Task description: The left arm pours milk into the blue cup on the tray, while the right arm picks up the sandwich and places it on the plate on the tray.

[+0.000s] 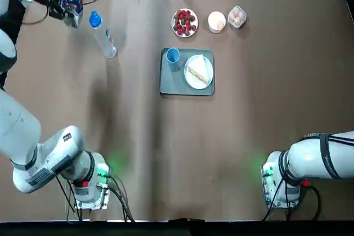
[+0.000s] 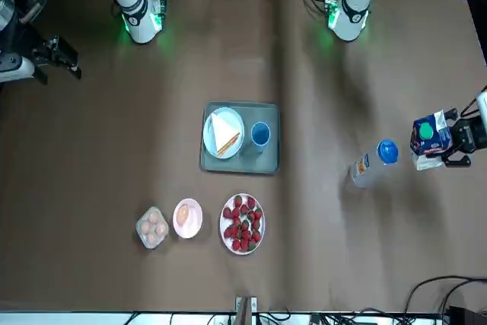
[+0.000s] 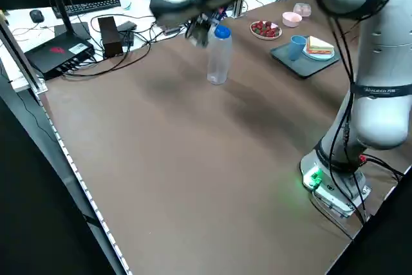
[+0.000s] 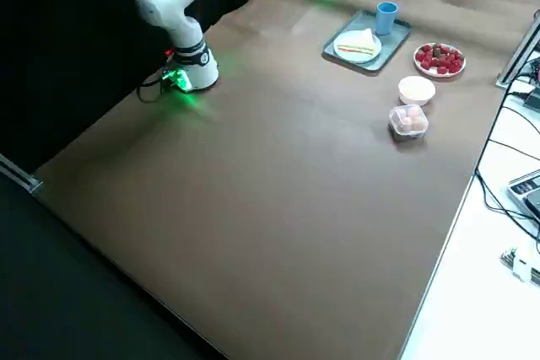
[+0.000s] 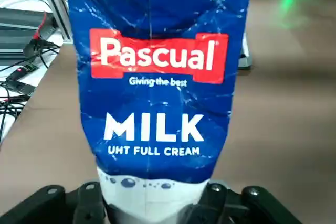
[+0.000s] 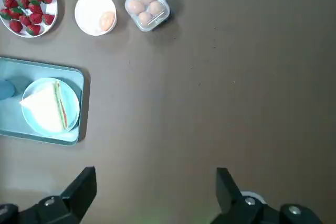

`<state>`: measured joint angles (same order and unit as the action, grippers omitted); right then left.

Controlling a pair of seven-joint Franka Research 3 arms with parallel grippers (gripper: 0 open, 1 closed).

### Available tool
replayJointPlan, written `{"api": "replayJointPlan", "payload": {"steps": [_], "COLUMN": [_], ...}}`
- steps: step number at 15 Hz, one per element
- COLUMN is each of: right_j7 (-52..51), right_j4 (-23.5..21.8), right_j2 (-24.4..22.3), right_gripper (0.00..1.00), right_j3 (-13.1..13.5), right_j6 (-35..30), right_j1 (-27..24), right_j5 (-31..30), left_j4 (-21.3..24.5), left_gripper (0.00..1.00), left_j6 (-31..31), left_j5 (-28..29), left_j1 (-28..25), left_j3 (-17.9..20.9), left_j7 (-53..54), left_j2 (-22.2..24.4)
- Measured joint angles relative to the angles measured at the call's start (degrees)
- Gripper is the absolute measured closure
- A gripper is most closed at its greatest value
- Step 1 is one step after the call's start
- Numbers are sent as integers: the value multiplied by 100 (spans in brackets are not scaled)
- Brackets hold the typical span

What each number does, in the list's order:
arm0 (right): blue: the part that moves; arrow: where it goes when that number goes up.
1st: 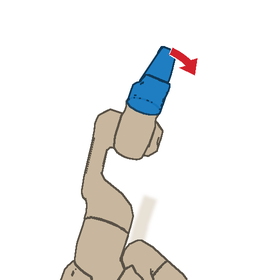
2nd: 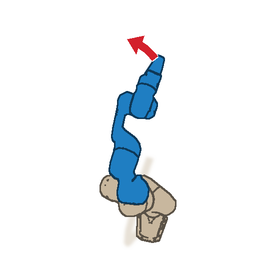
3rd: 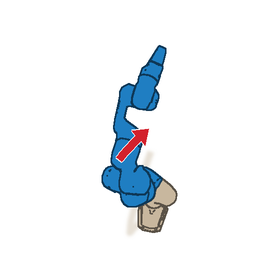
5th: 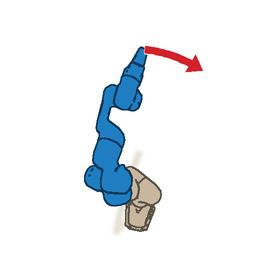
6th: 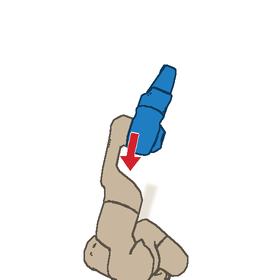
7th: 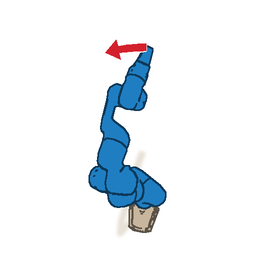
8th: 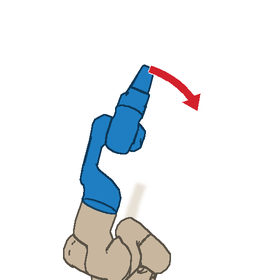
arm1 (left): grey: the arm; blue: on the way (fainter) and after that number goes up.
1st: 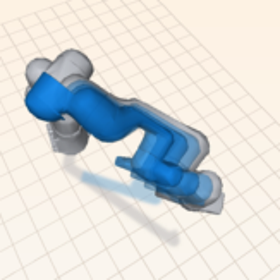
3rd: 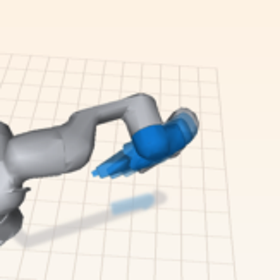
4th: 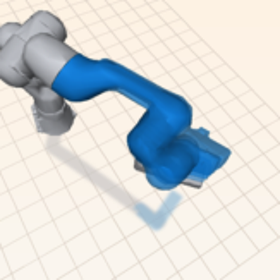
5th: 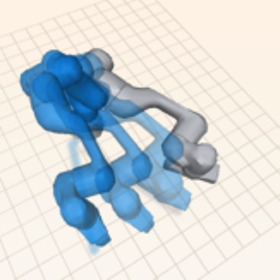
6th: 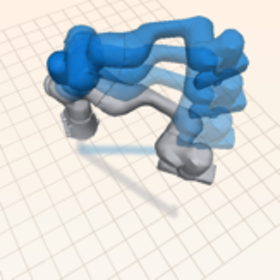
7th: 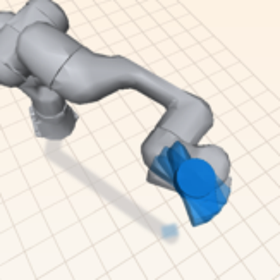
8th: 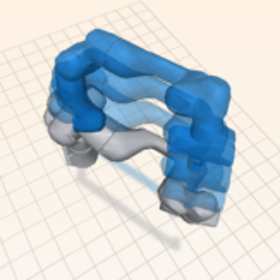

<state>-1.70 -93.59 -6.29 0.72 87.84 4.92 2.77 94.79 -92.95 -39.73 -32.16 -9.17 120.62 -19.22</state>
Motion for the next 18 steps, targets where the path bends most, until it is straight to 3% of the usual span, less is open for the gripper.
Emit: {"api": "replayJointPlan", "payload": {"steps": [5, 9, 13, 14, 18], "right_j7": [256, 260, 260, 259, 259], "right_j4": [-8, -9, -9, -8, 1], "right_j2": [0, 0, -1, -2, -13], "right_gripper": [0, 0, 0, 0, 0], "right_j3": [-7, -10, -8, -18, -45], "right_j6": [-104, -194, -300, -311, -306], "right_j1": [-3, -7, -78, -80, -79], "right_j5": [-18, -25, -34, -34, -34], "left_j4": [252, 849, 1245, 1438, 1604], "left_gripper": [51, 50, 50, 51, 52], "left_j6": [-11, -696, -1545, -1928, -2439], "left_j5": [599, 1248, 2001, 2423, 3019], "left_j1": [911, 2203, 3684, 4158, 4723], "left_j3": [-22, -46, -88, -96, -93], "left_j7": [-1520, -3118, -4590, -5070, -5606], "left_j2": [1057, 1641, 1718, 1667, 1342]}}
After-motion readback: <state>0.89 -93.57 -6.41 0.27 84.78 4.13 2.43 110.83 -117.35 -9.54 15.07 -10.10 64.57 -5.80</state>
